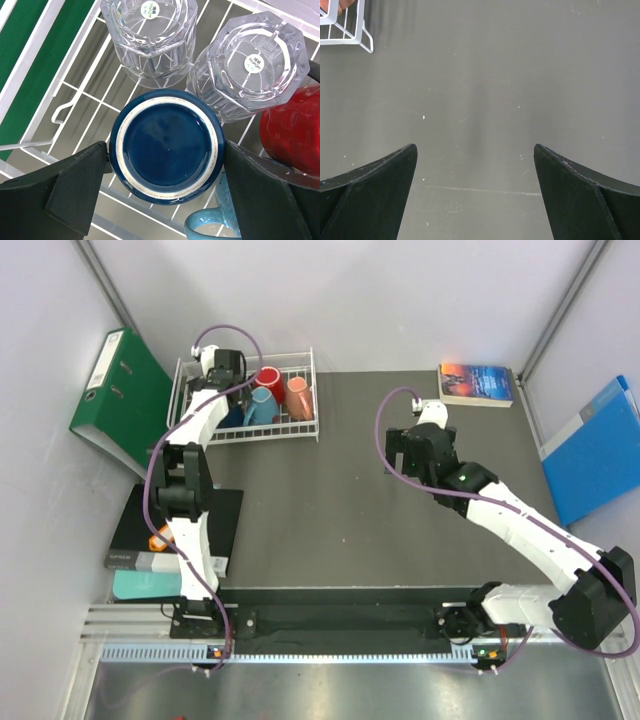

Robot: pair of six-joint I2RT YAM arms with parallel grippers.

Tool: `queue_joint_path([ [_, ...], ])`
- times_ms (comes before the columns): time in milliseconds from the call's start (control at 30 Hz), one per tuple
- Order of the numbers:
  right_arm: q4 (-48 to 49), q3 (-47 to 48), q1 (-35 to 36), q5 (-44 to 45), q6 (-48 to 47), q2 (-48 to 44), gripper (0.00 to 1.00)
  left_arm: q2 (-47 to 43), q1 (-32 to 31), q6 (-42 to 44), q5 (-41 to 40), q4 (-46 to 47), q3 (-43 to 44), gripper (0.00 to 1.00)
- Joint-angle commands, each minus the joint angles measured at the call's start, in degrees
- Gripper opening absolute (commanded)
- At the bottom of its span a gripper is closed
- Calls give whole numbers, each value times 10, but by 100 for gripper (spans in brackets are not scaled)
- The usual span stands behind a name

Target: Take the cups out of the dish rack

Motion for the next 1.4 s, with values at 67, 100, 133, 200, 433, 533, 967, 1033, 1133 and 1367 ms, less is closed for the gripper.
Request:
queue_joint_path([
  [67,8,8,-3,14,-3,6,99,49,6,-22,36,-87,-7,99],
  [100,8,10,-2,14,-3,8,100,49,7,-25,46,-89,-7,99],
  [133,9,10,-2,14,-3,8,100,49,8,-28,51,-94,-6,99],
  [200,10,12,-2,14,-3,11,99,51,9,-44,61,-117,4,99],
  [433,13,12,-2,9,-1,16,100,57,11,-57,106,-160,21,99],
  [533,14,12,-2,9,0,16,100,71,15,-59,126,-177,35,99],
  [967,16,7,-2,12,4,9,100,96,19,-75,172,-256,96,99],
  [1033,20,5,-2,10,7,9,100,95,19,-74,172,-259,98,99],
  [1133,20,5,-2,7,8,13,100,95,19,-71,175,-259,93,99],
  [1367,21,7,-3,7,8,12,100,83,19,-66,166,-260,63,0],
])
